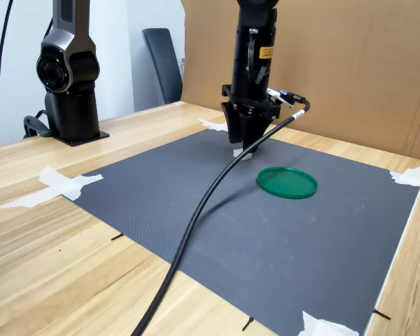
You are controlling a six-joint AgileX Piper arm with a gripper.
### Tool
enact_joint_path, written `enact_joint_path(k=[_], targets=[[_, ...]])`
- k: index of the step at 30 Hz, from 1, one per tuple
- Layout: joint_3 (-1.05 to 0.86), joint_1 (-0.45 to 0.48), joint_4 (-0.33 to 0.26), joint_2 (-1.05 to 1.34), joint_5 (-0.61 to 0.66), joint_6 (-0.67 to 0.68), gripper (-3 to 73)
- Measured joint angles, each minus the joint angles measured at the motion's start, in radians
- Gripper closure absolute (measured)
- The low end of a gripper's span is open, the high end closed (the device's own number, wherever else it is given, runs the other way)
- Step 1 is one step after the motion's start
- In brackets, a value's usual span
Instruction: Grasp a white terminal and put it in the green lid.
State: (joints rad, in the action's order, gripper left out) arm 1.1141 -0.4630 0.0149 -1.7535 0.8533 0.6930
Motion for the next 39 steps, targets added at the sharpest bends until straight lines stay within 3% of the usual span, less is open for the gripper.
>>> enact_joint_path(k=[7,12,17,23,31,35,36,39], targets=[[0.000,0.000,-0.022,-0.038,-0.005,0.007,21.6],[0.000,0.000,-0.023,-0.048,-0.004,0.006,34.6],[0.000,0.000,-0.023,-0.059,-0.002,-0.011,42.3],[0.005,0.000,-0.015,0.022,0.014,-0.019,42.3],[0.138,0.008,-0.005,0.052,0.129,-0.038,42.3],[0.212,0.106,-0.022,0.052,0.137,-0.042,42.3],[0.239,0.166,-0.015,0.039,0.140,-0.042,42.3],[0.259,0.183,-0.015,0.010,0.157,-0.042,42.3]])
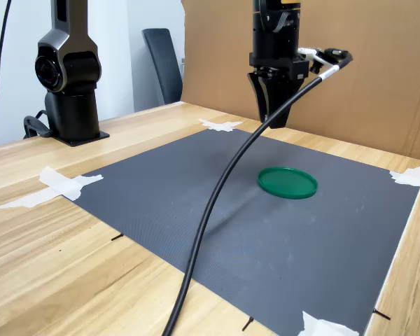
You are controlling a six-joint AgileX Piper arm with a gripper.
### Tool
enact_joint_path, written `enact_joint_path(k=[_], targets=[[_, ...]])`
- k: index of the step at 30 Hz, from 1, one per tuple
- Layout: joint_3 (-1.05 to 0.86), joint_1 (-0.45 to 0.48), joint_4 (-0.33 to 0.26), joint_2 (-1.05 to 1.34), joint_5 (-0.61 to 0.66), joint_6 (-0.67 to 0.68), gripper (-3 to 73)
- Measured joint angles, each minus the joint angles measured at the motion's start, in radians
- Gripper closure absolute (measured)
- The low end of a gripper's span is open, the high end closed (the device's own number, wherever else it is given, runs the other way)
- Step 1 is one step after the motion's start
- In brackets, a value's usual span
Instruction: Grasp a white terminal and put it in the green lid.
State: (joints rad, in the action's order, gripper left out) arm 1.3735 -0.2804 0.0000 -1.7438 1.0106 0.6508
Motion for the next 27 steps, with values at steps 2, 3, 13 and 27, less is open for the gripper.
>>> enact_joint_path(k=[2,3,13,27], targets=[[0.042,0.001,0.000,-0.058,0.022,-0.001,42.3],[0.062,0.001,-0.007,-0.085,0.026,-0.004,42.3],[0.091,0.001,0.061,-0.192,-0.015,-0.057,42.5],[0.091,0.001,0.061,-0.258,-0.066,-0.078,31.1]])
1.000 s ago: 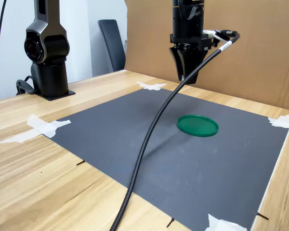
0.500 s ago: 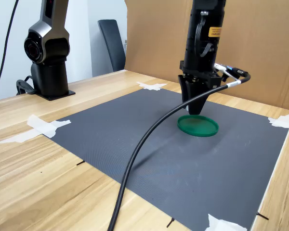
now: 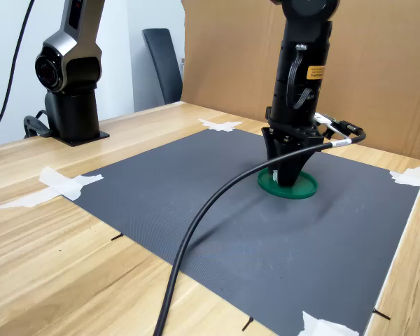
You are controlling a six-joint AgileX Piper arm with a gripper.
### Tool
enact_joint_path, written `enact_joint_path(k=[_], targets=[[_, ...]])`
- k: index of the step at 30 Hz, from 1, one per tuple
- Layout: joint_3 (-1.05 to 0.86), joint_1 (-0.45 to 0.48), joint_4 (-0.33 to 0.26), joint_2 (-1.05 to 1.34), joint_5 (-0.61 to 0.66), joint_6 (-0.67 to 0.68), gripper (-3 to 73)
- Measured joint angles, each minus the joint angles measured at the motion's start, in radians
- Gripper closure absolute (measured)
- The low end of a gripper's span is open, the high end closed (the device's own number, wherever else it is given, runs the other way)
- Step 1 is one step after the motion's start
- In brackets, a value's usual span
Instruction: Grasp a white terminal and put it in the green lid.
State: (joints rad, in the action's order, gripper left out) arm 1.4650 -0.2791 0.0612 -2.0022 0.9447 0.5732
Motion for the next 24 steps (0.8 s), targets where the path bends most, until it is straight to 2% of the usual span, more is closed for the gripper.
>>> enact_joint_path(k=[4,6,11,13,15,16,18,22,24], targets=[[0.000,0.000,0.000,0.005,0.000,-0.033,10.9],[0.000,0.001,-0.006,0.036,-0.009,-0.040,3.9],[0.000,0.012,-0.021,0.116,-0.041,-0.047,2.6],[-0.018,0.040,-0.054,0.214,-0.111,-0.058,2.5],[-0.054,0.064,-0.081,0.268,-0.163,-0.059,3.6],[-0.100,0.084,-0.098,0.326,-0.207,-0.059,6.5],[-0.134,0.096,-0.103,0.366,-0.230,-0.059,9.6],[-0.243,0.106,-0.112,0.505,-0.303,-0.059,24.6],[-0.292,0.106,-0.121,0.576,-0.345,-0.060,36.4]])
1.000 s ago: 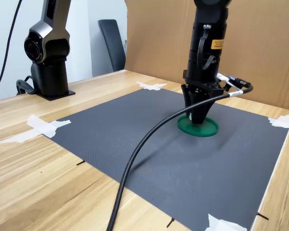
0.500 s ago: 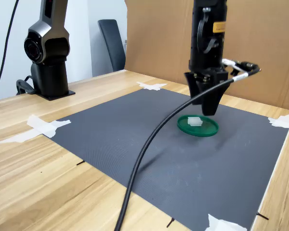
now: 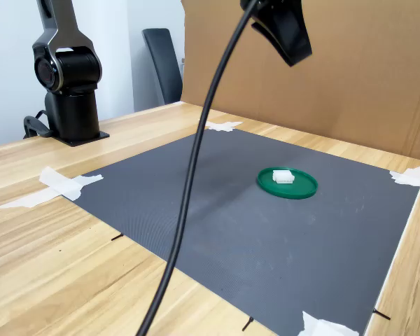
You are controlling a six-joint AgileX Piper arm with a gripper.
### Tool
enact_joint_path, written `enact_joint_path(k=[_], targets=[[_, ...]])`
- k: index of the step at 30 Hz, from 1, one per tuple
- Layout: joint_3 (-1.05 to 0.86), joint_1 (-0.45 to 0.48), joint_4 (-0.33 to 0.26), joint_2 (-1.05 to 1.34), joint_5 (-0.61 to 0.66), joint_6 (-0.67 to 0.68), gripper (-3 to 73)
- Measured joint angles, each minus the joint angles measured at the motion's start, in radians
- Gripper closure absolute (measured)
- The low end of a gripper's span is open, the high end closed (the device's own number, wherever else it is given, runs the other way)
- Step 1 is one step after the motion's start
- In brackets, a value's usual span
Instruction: Grasp a white terminal and put it in the green lid.
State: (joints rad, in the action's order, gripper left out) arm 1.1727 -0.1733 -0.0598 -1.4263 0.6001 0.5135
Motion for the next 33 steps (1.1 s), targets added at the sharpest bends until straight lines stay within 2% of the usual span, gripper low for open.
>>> enact_joint_path(k=[3,5,6,7,11,14,19,20,21,22,26,30,33], targets=[[-0.104,0.000,-0.005,0.144,-0.128,-0.001,59.5],[-0.129,0.000,-0.005,0.174,-0.158,-0.001,63.4],[-0.177,0.000,-0.005,0.221,-0.210,-0.016,68.6],[-0.209,0.000,-0.005,0.248,-0.239,-0.034,69.9],[-0.339,0.000,-0.006,0.356,-0.323,-0.145,71.8],[-0.457,0.000,-0.006,0.469,-0.327,-0.226,71.9],[-0.518,0.001,-0.006,0.539,-0.328,-0.265,71.9],[-0.559,0.009,-0.007,0.598,-0.336,-0.308,71.9],[-0.636,0.065,-0.012,0.719,-0.387,-0.409,71.9],[-0.695,0.117,-0.013,0.799,-0.450,-0.436,72.1],[-0.796,0.170,-0.013,0.933,-0.492,-0.433,72.1],[-0.874,0.182,-0.012,1.037,-0.499,-0.426,72.1],[-1.013,0.182,0.012,1.154,-0.505,-0.423,72.1]])
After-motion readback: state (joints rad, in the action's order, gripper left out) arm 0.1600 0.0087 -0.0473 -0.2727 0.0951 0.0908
